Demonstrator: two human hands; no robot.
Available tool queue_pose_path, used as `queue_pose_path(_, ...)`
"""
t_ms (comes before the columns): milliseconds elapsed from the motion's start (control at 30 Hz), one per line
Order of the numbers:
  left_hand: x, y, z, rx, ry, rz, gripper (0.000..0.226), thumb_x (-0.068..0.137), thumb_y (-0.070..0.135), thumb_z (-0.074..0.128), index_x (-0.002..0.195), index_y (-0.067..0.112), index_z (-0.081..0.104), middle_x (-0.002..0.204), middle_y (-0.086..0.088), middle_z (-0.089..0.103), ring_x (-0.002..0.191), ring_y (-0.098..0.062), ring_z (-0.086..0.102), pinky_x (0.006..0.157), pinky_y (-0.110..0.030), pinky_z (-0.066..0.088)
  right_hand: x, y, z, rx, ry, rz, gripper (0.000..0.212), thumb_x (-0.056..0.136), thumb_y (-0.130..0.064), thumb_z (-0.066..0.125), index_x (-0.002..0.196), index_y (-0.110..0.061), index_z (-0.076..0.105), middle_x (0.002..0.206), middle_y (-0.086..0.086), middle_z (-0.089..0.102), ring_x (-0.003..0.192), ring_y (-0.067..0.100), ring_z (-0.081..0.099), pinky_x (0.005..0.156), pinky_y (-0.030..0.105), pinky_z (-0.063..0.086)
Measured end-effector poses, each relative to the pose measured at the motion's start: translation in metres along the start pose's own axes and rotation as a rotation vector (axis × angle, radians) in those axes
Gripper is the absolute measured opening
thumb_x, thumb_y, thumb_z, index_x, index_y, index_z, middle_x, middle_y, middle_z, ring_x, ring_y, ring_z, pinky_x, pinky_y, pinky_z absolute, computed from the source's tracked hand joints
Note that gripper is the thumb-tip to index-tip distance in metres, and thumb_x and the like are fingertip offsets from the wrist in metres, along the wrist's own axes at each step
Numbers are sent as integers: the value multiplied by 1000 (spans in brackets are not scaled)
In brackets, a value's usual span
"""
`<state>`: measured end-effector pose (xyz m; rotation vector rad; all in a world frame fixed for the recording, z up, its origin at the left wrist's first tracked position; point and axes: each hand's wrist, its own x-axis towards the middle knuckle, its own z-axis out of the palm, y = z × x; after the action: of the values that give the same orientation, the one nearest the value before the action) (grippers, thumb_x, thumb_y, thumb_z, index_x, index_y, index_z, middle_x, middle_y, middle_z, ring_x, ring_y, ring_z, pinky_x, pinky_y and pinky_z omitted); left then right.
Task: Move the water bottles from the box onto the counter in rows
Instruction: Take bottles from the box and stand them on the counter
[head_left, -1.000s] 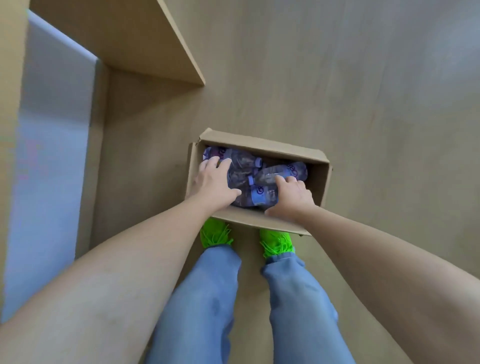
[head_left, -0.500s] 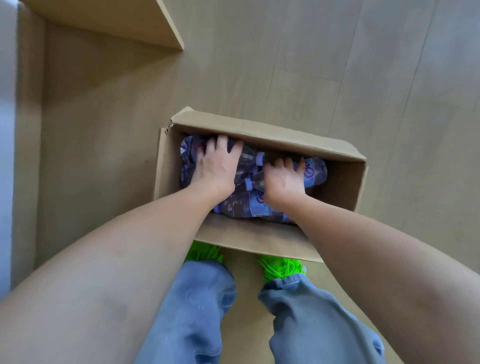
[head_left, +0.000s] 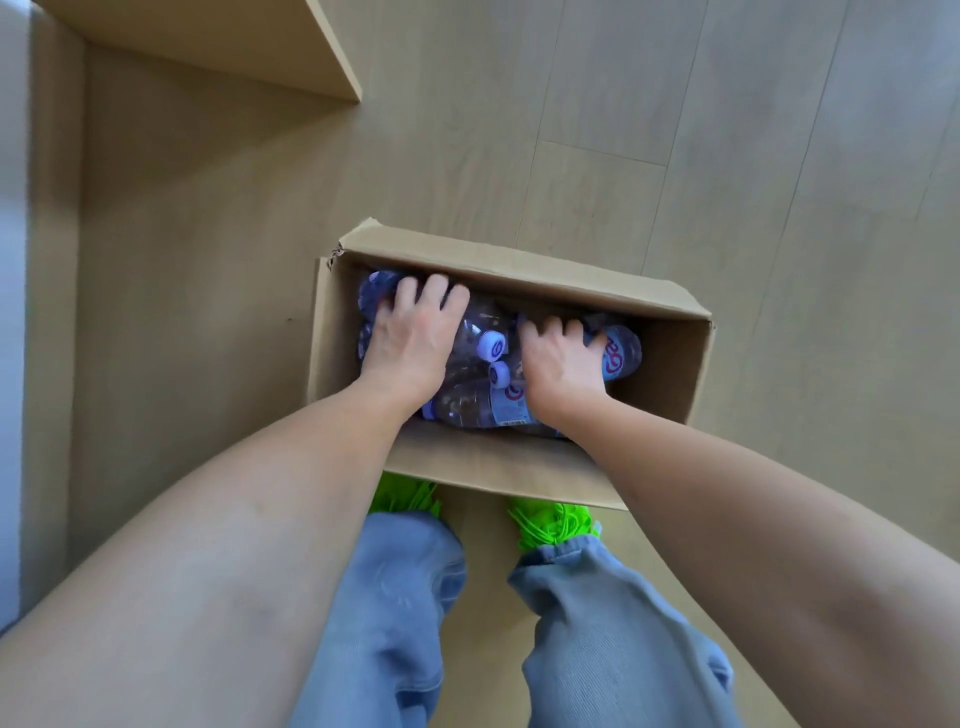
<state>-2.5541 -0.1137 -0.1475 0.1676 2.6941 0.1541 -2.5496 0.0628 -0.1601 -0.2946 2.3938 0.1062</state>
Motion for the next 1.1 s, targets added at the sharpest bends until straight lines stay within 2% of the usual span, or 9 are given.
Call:
queue_pose_path(100,-10,-10,-15,-85,-51,-7,69,67,-1,74,124,16,39,121,-4,51,110,-28,46,80,-41,46,-10,3,-8,114,-37,32,59,75,-14,68,126,-16,38,117,14,50,110,38,48,90,53,43)
queue_pose_path(200,-14,-13,-50,-218,-82,-60,64,68,10,76,118,21,38,114,-1,51,105,-27,50,72,-40,48,-27,14,-24,297,-42,20,52,73,-14,72,114,-16,41,109,11,54,103,36,55,78,43,48)
queue_pose_path(300,-22,-7,-93,-329,-117,-129,67,67,13,72,122,33,38,110,2,48,93,-26,53,74,-41,52,-50,25,-52,419,-24,-13,39,71,-16,71,101,-15,47,98,6,56,92,31,55,68,34,44)
queue_pose_path(367,-33,1,-123,-374,-115,-149,62,66,12,69,117,36,43,104,4,47,89,-26,53,72,-40,53,-67,26,-78,478,-8,-1,35,68,-16,70,96,-14,49,88,3,55,84,29,53,64,32,38)
queue_pose_path(567,-71,31,-235,-449,-31,-248,53,59,18,70,103,36,47,96,4,51,81,-28,56,69,-34,51,-124,24,-185,637,13,73,39,58,-14,73,88,-17,48,75,-1,56,72,23,52,46,27,30)
queue_pose_path(700,-105,44,-319,-504,16,-291,53,56,23,74,98,37,45,86,4,47,78,-27,55,66,-33,50,-172,25,-267,687,77,67,42,60,-19,77,94,-16,53,74,-3,52,67,21,52,45,24,33)
queue_pose_path(767,-119,48,-366,-537,52,-315,57,52,27,78,97,37,44,87,4,50,80,-24,54,65,-30,46,-194,25,-314,660,91,30,42,61,-19,79,95,-14,55,76,-2,53,73,24,55,51,26,36)
queue_pose_path(933,-163,49,-479,-625,158,-376,55,41,35,79,88,33,49,84,4,63,76,-21,60,60,-24,44,-253,18,-427,596,106,-57,49,46,-20,87,82,-17,55,81,0,58,71,21,56,50,24,38)
queue_pose_path(1100,-223,45,-593,-645,283,-425,44,42,31,80,75,30,52,77,7,62,75,-19,63,58,-21,43,-322,-2,-542,553,200,-169,52,42,-24,90,74,-18,49,79,-3,52,66,16,53,49,23,40)
